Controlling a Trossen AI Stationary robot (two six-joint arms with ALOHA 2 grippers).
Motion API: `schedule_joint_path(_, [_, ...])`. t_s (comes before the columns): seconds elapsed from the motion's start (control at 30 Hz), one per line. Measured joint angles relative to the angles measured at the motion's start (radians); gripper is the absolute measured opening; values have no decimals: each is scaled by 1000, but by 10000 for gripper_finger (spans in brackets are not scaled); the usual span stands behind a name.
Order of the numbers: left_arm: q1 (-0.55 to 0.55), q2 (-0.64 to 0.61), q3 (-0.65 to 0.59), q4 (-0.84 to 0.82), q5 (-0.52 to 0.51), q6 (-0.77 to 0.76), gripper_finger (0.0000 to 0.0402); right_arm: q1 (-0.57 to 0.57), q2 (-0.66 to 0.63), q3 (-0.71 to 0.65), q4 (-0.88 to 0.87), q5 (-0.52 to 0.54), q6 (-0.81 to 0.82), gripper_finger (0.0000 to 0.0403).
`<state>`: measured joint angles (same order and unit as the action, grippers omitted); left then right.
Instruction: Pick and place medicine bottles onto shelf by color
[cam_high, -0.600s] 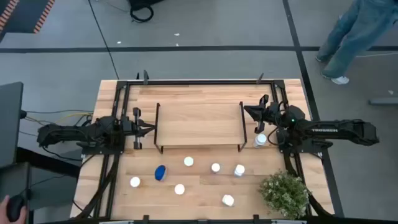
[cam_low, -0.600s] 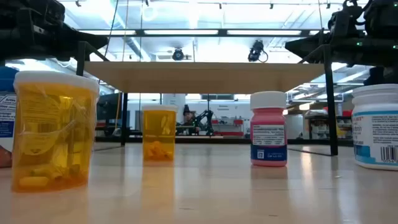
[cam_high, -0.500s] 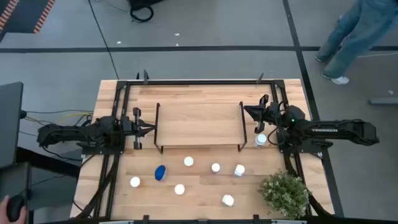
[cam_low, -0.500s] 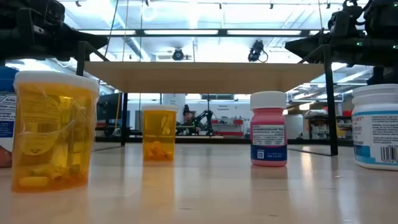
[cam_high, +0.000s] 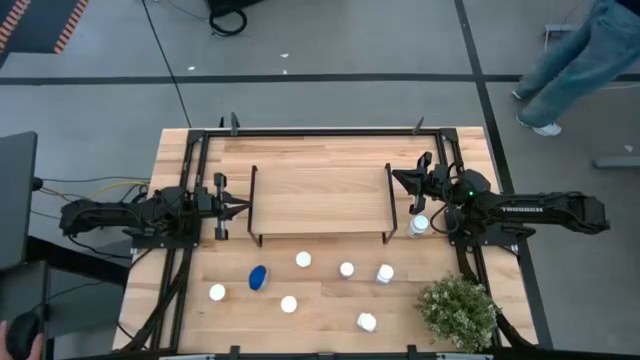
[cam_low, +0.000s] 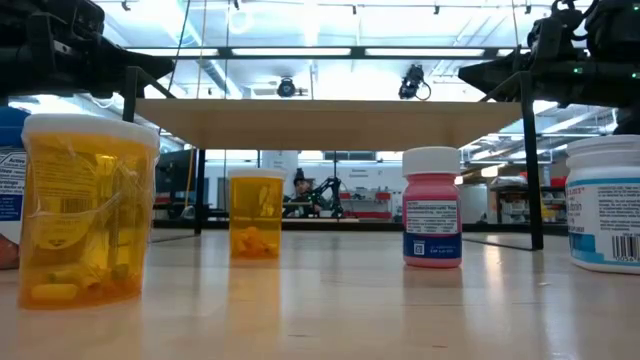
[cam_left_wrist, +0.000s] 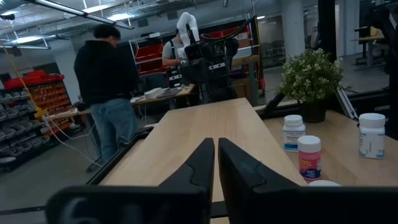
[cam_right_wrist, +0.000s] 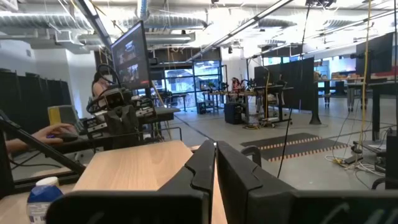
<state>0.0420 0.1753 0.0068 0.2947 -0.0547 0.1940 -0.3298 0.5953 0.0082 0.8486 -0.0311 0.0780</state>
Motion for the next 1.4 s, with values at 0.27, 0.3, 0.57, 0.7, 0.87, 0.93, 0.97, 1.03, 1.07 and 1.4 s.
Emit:
schedule_joint_path(0.27, [0,0,0,0,0,0,31,0,0,0,0,0,0,23])
schedule_joint_path(0.3, [0,0,0,0,0,0,33,0,0,0,0,0,0,23])
schedule_joint_path(0.57, [0,0,0,0,0,0,32,0,0,0,0,0,0,23])
schedule_joint_path(0.7, [0,0,0,0,0,0,28,0,0,0,0,0,0,23])
schedule_joint_path(0.87, [0,0,0,0,0,0,35,0,0,0,0,0,0,23])
schedule_joint_path(0.93, [0,0,0,0,0,0,37,0,0,0,0,0,0,23])
schedule_joint_path(0.97, [0,0,0,0,0,0,38,0,0,0,0,0,0,23])
schedule_joint_path(1.03, [0,0,0,0,0,0,38,0,0,0,7,0,0,23])
schedule_joint_path(1.07, [0,0,0,0,0,0,37,0,0,0,13,0,0,23])
schedule_joint_path(1.4, [0,0,0,1,0,-41,28,1,0,0,102,0,19,23])
